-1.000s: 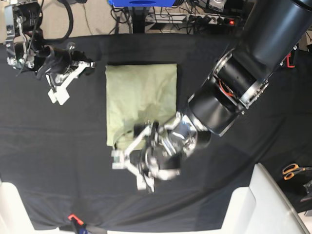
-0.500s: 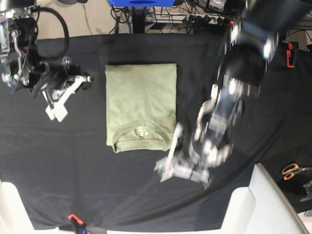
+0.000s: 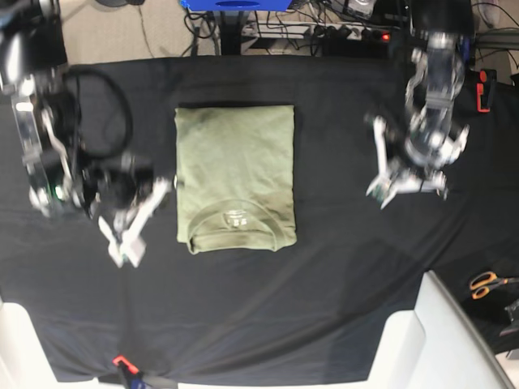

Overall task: Fold the T-shirt properly
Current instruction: 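Raise the left gripper away and move the right gripper to the collar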

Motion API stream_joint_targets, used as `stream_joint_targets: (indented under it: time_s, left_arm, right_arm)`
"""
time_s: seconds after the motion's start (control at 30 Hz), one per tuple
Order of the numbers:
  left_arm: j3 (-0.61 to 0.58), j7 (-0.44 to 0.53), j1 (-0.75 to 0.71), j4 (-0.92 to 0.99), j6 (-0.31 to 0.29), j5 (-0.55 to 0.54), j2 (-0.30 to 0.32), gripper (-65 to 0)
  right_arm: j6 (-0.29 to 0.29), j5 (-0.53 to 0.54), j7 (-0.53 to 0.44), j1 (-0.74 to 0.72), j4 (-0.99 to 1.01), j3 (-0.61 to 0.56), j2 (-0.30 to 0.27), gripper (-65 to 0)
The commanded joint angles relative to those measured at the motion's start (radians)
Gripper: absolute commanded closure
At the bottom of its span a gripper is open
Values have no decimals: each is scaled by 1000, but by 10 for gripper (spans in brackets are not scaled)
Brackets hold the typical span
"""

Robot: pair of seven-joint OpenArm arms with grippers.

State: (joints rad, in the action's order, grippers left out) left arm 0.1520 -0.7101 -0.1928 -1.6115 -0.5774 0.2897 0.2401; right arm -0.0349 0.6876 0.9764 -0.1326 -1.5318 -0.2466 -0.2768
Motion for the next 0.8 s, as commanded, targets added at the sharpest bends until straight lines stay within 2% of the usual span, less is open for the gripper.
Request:
stream_joint_targets:
  time_s: [0.0, 0.07, 0.2, 0.27, 0.33, 0.5, 0.77]
  left_arm:
    - [18, 8, -30, -36, -3, -1, 12, 0]
    - [37, 8, -87, -68, -3, -1, 9, 0]
    - [41, 8, -162, -108, -3, -1, 3, 0]
    - [44, 8, -172, -105, -3, -1, -23, 0]
    - [77, 8, -182, -103, -3, -1, -52, 0]
    - [172, 8, -192, -112, -3, 10, -137, 0]
    - [196, 8, -262, -149, -3, 10, -150, 0]
  right_arm:
    - [-3, 14, -34, -37, 14, 3, -8, -24]
    - [-26, 13, -70, -77, 66, 2, -8, -107]
    - [-150, 10, -109, -152, 146, -59, -9, -360]
    - [-193, 8, -110, -181, 184, -87, -8, -432]
    - [-216, 8, -116, -220, 224, -125, 1, -446]
    - [-217, 8, -188, -289, 343, -210, 37, -446]
    - [-219, 7, -342, -338, 535, -244, 63, -446]
